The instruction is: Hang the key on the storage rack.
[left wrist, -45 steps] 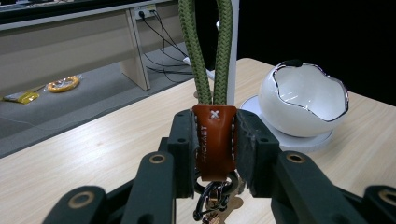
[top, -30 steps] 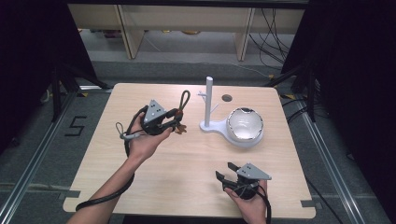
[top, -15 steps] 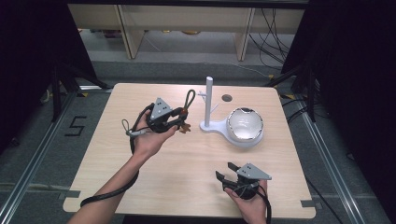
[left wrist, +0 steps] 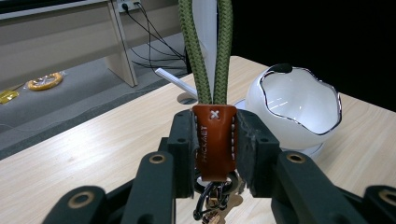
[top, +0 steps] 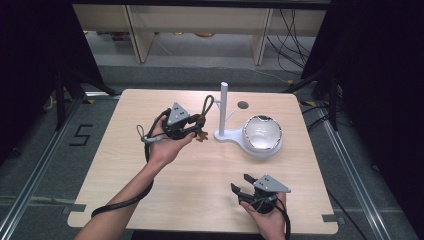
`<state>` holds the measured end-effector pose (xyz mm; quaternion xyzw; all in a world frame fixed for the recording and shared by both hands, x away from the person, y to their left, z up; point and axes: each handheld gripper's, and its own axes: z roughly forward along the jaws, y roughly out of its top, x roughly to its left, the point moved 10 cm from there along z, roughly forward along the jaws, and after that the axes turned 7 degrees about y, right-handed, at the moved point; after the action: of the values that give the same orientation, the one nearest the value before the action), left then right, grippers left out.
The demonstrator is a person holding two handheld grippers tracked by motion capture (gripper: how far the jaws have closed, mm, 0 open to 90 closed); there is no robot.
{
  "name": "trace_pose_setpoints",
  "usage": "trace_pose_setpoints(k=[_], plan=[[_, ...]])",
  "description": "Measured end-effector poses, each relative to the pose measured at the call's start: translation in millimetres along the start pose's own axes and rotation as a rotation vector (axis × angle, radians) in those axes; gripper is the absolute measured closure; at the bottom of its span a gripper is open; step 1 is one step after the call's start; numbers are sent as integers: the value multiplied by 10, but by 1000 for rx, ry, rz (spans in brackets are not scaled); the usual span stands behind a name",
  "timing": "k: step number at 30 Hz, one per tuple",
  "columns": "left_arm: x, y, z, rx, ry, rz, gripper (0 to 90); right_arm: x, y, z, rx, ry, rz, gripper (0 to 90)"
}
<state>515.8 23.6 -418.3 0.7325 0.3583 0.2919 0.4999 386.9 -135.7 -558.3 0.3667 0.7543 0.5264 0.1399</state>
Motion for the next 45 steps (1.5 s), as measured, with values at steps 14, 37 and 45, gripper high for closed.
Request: trace_pose_setpoints(k=[14,37,45], plan=[[12,-47,125,25,3,-14,682,0,-1,-1,1,-1,1,391],[20,-80,288,52,6,-28,682,-4,-2,-1,3,-2,1,391],[9,-99,348,65,5,-37,681,-4,-2,-2,3,-2,1,391]])
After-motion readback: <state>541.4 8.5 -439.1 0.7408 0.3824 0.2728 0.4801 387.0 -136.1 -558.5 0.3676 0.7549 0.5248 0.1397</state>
